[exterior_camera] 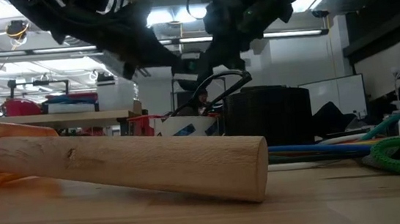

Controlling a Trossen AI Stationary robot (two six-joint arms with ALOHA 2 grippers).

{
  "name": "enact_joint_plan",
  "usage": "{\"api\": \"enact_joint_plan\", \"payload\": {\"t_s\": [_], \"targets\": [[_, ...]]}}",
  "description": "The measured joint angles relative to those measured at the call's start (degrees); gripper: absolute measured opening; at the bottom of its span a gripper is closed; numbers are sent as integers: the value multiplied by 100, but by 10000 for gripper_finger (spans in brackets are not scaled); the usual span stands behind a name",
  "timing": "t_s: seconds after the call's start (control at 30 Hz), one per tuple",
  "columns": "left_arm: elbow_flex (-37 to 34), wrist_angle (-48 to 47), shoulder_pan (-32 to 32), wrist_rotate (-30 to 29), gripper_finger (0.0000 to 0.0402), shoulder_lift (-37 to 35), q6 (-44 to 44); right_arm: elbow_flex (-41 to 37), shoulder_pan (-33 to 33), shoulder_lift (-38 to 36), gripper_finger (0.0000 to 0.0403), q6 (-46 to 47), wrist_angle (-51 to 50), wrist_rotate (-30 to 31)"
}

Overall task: Coil cords
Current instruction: Coil the green cable wire on the black spool

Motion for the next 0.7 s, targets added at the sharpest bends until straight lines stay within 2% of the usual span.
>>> {"api": "enact_joint_plan", "payload": {"t_s": [0.17, 0.47, 0.7], "targets": [[0, -292, 2, 587, 1, -45, -171, -4, 0, -4, 3, -212, 6, -273], [0, -345, -10, 1270, 1, -45, -440, -6, 6, -4, 3, -924, 18, -630], [0, -328, -15, 1374, 1, -45, -350, -6, 6, -4, 3, -1233, 40, -875]]}}
